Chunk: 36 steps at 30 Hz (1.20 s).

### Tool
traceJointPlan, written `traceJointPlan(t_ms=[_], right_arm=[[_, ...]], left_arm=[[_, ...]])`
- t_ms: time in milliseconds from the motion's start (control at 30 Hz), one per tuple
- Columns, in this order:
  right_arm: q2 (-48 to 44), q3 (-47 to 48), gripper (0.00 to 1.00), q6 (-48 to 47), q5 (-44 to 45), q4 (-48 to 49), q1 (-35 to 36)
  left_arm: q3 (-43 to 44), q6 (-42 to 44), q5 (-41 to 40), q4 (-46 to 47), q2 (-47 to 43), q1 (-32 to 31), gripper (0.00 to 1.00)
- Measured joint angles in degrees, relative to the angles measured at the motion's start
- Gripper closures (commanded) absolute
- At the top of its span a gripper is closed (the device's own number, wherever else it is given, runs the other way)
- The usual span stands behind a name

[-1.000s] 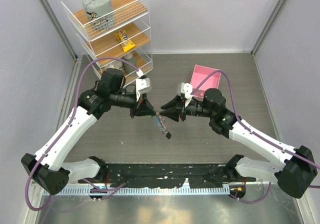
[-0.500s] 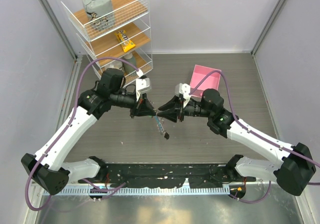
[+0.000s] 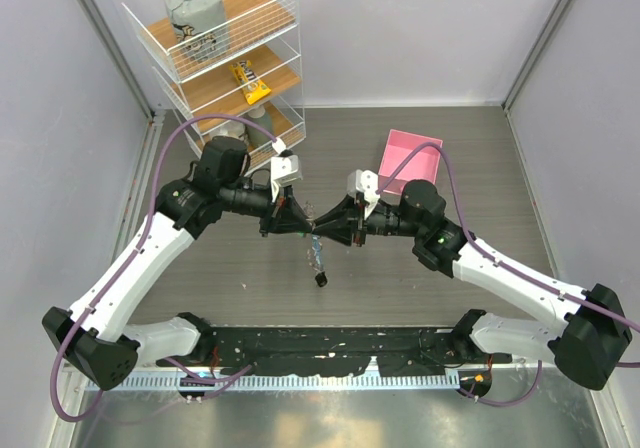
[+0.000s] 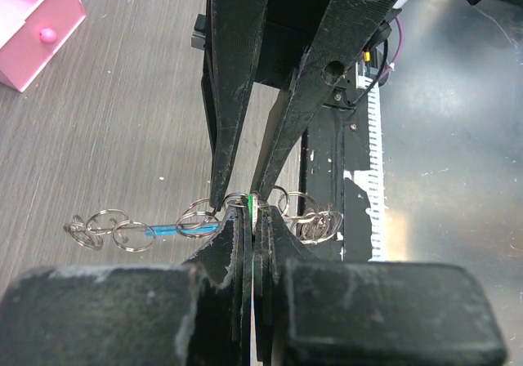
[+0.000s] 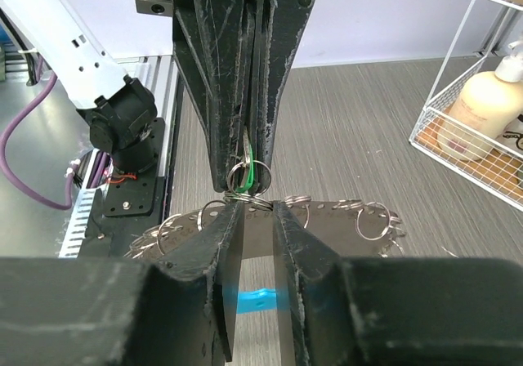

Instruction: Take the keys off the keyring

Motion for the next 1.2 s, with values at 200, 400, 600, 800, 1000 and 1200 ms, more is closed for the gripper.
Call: traceJointPlan(t_ms=[200,400,600,800,1000,1200], right_arm=[[-0.02,-0.02,0.95,-0.44,0.11,0.17,0.09],[-0.2,-0.04,0.95,-1.16,0.0,0.13,0.09],[-2.29,-0.46,0.95,-3.89,1.84,-1.95,1.14],[-6.21,-0.46,0.95,-14.01,11.72,-8.13,6.84],[-7.65,-0.35,0.95,-24.39,21.05,-13.0,12.02],[-8.87,-2.38,0.95,-36.44,30.49,-13.73,18.1]], left_arm=[[-0.04,-0.2,0.74,-0.04,-0.2,0.0,1.0],[-0.04,-0.57,0.9,-0.02,-0.31,0.07,1.0],[-0.02,-2.01,1.2,0.04,-0.24,0.04,1.0],[1.01,-4.5,2.51,-1.62,1.4,-0.07,1.0],[1.73,-6.56,3.39,-3.67,4.5,-0.04,1.0],[4.09,-10.58,3.45,-8.41,8.63,0.2,1.0]])
